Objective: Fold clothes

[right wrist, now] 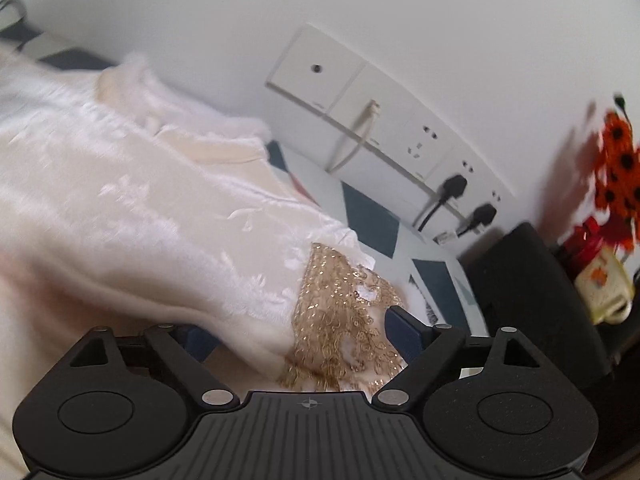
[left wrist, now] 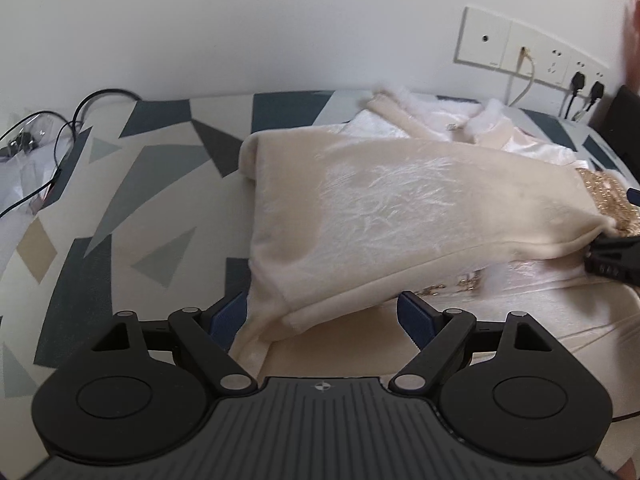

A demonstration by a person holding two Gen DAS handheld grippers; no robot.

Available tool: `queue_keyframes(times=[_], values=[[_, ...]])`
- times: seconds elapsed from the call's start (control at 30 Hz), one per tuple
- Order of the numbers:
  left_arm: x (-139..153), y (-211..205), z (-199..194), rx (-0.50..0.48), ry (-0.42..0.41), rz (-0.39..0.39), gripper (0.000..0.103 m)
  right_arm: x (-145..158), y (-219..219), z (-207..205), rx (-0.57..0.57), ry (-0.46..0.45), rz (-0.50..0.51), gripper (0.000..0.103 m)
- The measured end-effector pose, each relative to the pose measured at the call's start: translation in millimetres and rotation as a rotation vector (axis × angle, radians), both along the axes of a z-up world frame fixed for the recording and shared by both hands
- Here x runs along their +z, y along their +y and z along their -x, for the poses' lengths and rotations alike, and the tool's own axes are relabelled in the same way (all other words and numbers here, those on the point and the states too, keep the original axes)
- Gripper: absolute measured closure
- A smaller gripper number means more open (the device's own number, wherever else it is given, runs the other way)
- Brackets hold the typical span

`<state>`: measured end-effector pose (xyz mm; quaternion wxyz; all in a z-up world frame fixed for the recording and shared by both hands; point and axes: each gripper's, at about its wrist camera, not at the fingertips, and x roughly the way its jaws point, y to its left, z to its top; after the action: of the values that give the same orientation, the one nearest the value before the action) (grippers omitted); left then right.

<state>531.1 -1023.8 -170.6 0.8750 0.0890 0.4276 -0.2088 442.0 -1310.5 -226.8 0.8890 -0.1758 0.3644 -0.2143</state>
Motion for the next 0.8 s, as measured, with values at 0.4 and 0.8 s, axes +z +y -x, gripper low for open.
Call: queue_keyframes(times=[0.4,0.8], values=[[-2.6,18.9,-3.3,0.071,0.002,0.047,0.019,85.8,-54.3,13.0,-0.229,-0.439,-0.891,0.091],[-9.7,20.7,2.1,0.046,0.005,0.016,0.019,13.2,-85.5,53.6,-0.637,-0.547,-1.317,0.079]])
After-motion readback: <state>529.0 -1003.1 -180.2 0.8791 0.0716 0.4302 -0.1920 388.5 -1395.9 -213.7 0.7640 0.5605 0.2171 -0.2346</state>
